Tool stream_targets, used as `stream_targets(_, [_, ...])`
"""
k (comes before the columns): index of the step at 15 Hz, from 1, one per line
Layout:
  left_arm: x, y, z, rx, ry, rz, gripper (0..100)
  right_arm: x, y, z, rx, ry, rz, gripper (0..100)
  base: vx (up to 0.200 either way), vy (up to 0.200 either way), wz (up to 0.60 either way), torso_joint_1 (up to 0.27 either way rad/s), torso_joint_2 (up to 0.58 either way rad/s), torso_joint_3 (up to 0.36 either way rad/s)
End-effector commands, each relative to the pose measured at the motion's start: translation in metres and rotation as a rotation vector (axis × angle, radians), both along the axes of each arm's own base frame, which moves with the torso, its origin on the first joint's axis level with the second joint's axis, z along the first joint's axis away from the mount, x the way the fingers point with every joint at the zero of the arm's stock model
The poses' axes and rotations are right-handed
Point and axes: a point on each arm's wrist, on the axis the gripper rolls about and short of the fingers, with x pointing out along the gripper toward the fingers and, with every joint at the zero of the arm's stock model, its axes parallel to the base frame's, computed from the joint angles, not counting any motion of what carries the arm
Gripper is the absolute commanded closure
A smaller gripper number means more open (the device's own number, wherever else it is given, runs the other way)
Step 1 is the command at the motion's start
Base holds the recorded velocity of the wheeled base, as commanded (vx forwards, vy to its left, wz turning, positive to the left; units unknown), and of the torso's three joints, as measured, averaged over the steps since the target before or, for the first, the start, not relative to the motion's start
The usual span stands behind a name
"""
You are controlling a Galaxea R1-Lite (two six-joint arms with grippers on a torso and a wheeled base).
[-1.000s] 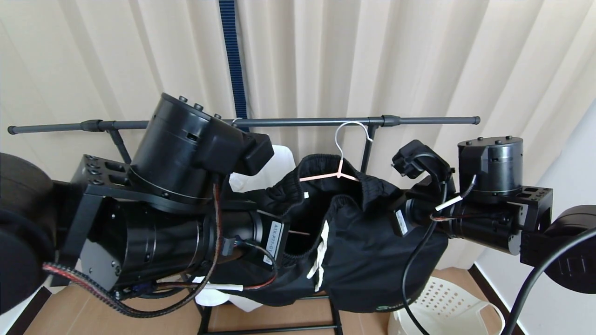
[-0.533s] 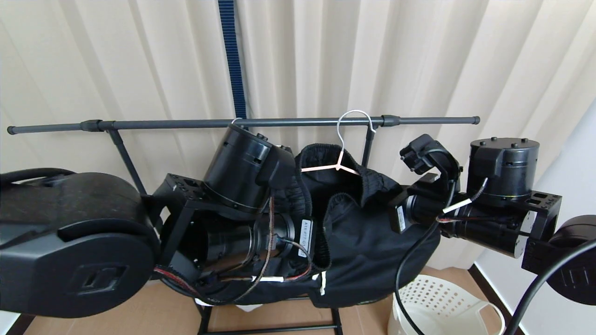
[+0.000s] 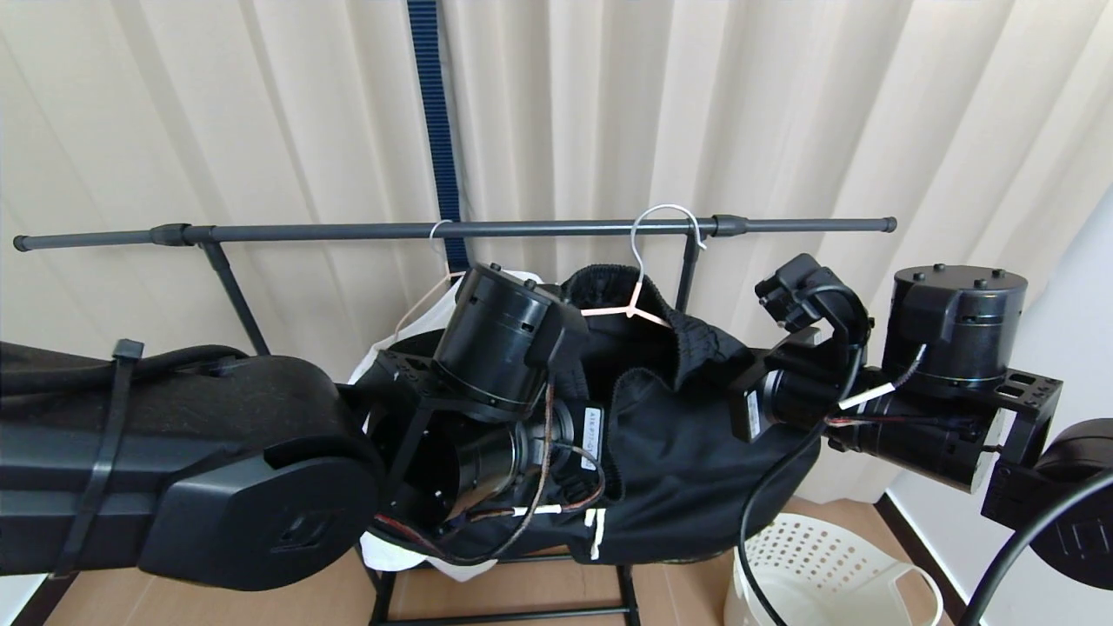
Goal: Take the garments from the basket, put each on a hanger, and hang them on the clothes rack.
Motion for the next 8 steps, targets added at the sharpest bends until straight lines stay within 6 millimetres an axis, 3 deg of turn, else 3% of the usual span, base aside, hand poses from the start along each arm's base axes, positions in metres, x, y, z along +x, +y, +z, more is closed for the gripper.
stream_targets(1, [-0.001, 0.0, -0.002, 0.011, -0.002, 0.007, 0, 0.0, 0.0, 0.001, 0.001, -0.002, 0.0, 100, 0.0, 0.0, 0.0, 0.0, 0.0, 0.0])
stream_targets(3, [-0.011, -0.002, -0.002, 0.016, 0.0, -0.015, 0, 0.0, 0.0, 0.0, -0.001, -0.002, -0.001, 100, 0.0, 0.0, 0.0, 0.0, 0.0, 0.0])
stream_targets(4, [-0.027, 0.002, 0.005, 0.005, -0.012, -0.05, 0, 0.0, 0.0, 0.0, -0.002, 0.0, -0.001, 100, 0.0, 0.0, 0.0, 0.0, 0.0, 0.0])
stream_targets(6, [-0.031, 0.002, 0.007, 0.0, -0.017, -0.056, 0, 0.0, 0.0, 0.0, -0.002, 0.0, -0.001, 100, 0.0, 0.0, 0.0, 0.0, 0.0, 0.0])
stream_targets(7, [-0.049, 0.011, 0.02, -0.022, -0.043, -0.093, 0, 0.001, 0.0, -0.002, -0.006, 0.006, -0.001, 100, 0.0, 0.0, 0.0, 0.0, 0.0, 0.0])
stream_targets(8, [-0.054, 0.015, 0.023, -0.024, -0.052, -0.104, 0, 0.002, 0.0, -0.002, -0.006, 0.006, -0.004, 100, 0.0, 0.0, 0.0, 0.0, 0.0, 0.0])
